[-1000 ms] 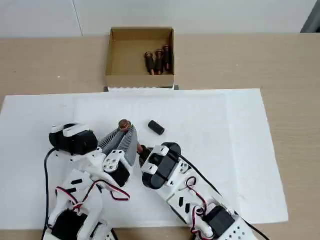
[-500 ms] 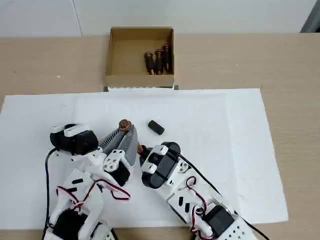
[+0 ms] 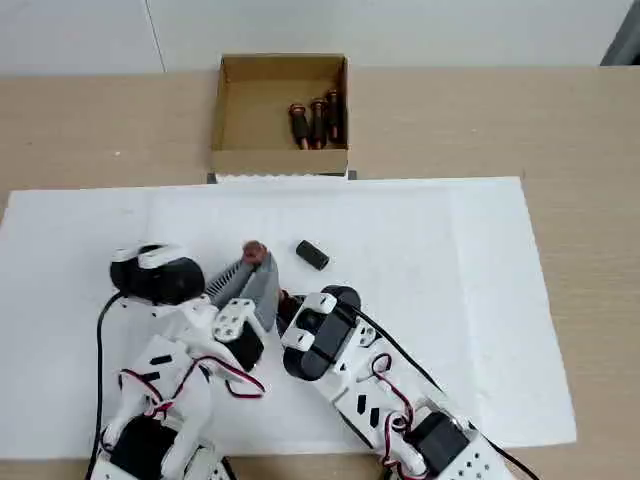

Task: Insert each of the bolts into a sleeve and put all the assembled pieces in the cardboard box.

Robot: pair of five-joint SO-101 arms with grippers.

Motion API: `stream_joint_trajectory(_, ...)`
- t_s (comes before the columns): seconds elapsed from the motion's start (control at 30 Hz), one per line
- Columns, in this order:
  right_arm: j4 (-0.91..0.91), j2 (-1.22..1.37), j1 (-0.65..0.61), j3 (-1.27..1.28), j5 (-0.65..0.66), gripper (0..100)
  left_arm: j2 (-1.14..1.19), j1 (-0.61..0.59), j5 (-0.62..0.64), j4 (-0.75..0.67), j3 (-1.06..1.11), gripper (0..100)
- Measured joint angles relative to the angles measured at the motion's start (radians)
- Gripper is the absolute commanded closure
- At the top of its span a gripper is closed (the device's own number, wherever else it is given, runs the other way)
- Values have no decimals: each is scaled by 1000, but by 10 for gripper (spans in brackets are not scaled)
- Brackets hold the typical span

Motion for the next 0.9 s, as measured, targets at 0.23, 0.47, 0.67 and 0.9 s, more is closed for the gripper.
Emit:
stream_joint_trajectory(0.23,-3,0,3,0,-2,996,-2,72,-44,146,0,994)
stream_joint_trajectory(0.47,-3,0,-2,0,-2,996,-8,81,-118,203,-2,991)
stream_joint_trajectory(0.67,-3,0,-2,0,-2,996,-8,75,-149,207,-3,858)
stream_joint_trajectory(0.9,-2,2,2,0,-2,996,-5,74,-163,221,-2,844)
